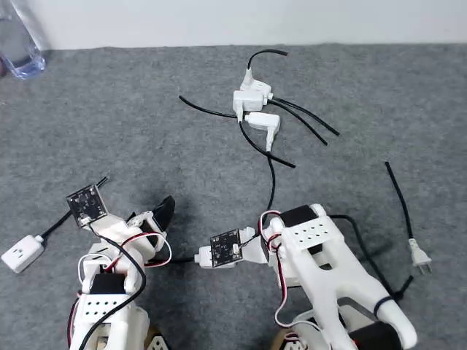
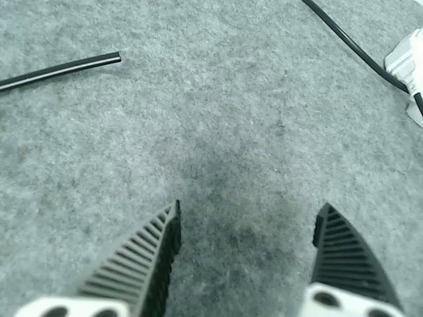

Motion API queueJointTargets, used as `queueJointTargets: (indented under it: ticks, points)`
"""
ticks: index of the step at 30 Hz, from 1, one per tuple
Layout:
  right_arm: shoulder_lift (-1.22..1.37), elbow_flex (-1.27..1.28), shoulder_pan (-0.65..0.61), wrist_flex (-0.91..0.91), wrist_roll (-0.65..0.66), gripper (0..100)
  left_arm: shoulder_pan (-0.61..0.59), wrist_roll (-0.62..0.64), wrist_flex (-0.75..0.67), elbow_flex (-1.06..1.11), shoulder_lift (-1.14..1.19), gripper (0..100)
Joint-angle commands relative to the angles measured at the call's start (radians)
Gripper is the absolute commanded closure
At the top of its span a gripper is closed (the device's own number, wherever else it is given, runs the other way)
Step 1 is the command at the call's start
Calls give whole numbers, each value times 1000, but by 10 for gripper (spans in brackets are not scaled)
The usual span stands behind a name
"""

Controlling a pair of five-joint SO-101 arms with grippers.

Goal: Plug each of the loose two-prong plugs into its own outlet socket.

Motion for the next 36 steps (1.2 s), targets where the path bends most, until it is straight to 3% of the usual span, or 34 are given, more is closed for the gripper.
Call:
queueJointTargets:
  ticks: [1, 12, 19, 28, 36]
  points:
    - [21, 17, -4, -10, -8, 783, 3, -3, -25, -5, -11, 694]
    - [12, 9, -4, 4, -8, 783, 3, -3, -25, -5, -11, 694]
    - [18, -114, 7, 120, -8, 783, 3, -3, -25, -5, -11, 694]
    - [22, 20, 31, -59, -5, 783, 3, -3, -25, -5, -11, 694]
    - [12, 3, 33, -56, -6, 783, 3, -3, -25, -5, -11, 694]
